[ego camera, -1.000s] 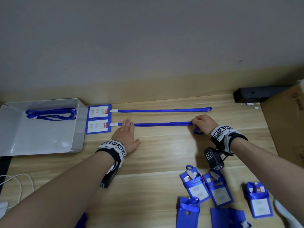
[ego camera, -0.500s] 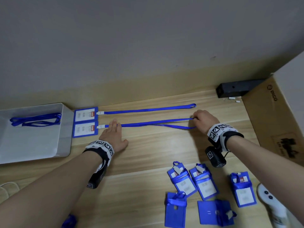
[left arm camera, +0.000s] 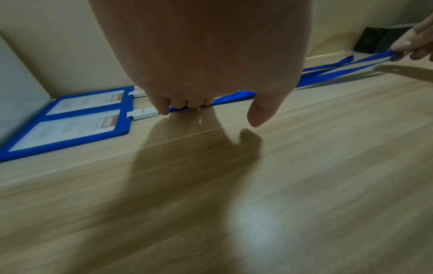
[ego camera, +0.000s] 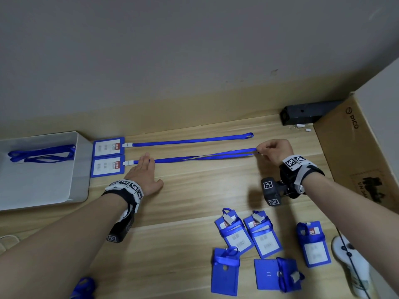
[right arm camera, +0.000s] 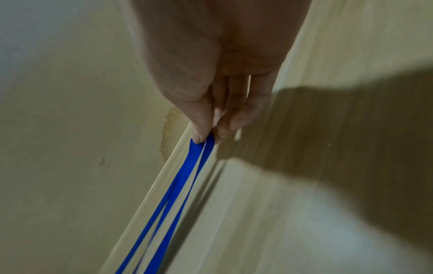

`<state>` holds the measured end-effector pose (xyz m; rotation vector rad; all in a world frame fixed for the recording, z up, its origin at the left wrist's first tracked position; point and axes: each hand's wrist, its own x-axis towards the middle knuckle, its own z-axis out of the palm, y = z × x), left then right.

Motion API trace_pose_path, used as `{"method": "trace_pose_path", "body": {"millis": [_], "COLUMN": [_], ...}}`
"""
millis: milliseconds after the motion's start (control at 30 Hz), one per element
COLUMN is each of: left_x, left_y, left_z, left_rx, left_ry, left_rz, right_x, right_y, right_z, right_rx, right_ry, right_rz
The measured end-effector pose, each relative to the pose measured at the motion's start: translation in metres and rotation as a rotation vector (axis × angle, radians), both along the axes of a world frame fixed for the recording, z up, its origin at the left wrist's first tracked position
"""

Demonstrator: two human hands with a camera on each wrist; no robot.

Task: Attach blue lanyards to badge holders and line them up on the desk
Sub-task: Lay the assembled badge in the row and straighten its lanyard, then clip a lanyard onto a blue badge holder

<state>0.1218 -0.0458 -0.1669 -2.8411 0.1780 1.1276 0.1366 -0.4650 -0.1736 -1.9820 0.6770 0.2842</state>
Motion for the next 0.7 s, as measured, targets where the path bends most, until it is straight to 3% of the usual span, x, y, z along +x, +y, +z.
{"method": "trace_pose_path", "body": {"millis": [167, 700], "left_x": [-0.004, -0.01], "left_y": [0.002, 0.008], "left_z": [0.001, -0.003], "left_rx": [-0.022, -0.098], "left_ry": [-0.025, -0.128], "left_rz": [-0.004, -0.001], "right_x": [0.003, -0.008], "right_y": [0.0, 0.005], "right_z": [-0.009, -0.019], "right_rx": [-0.212, -0.421], "right_ry": [-0.047, -0.055], "right_rz": [0.087, 0.255]}}
